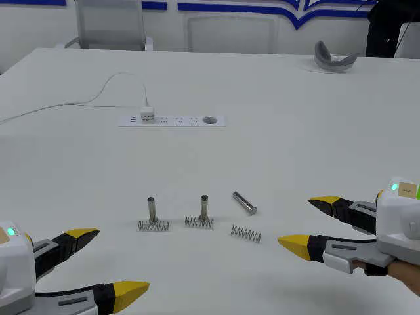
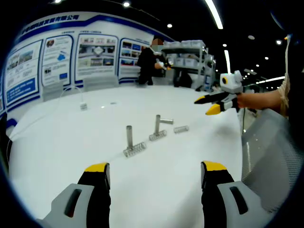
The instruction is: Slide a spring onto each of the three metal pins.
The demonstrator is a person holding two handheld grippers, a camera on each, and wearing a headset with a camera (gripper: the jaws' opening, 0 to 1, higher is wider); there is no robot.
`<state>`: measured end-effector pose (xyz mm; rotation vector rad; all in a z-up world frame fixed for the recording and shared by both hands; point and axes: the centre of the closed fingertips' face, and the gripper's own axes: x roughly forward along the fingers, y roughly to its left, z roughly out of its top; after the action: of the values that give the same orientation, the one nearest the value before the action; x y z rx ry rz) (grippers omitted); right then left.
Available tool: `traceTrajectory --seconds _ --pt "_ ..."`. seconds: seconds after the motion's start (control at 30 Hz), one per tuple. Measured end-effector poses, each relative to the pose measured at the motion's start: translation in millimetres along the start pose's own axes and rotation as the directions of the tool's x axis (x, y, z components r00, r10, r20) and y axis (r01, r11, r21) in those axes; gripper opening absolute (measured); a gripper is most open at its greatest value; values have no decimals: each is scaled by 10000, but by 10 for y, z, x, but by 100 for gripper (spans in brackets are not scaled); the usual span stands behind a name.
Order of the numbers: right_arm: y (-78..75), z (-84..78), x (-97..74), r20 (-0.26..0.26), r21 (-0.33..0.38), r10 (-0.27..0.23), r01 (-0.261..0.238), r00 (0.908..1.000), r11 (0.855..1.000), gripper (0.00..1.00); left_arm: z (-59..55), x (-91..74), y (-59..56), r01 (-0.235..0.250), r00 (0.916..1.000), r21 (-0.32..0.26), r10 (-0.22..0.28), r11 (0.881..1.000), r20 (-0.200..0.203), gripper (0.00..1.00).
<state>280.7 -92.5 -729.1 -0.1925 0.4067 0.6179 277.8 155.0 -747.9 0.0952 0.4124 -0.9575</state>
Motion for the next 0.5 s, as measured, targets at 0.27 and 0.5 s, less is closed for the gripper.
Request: traceTrajectory --seconds 0.27,0.5 --pt "22 49 10 -87 -99 -8 7 10000 10000 58 11 17 2 -37 9999 -56 38 10000 132 80" --pt "14 6 28 -318 -249 -51 43 9995 9997 55 -16 5 -36 -67 9999 -44 68 10000 129 79"
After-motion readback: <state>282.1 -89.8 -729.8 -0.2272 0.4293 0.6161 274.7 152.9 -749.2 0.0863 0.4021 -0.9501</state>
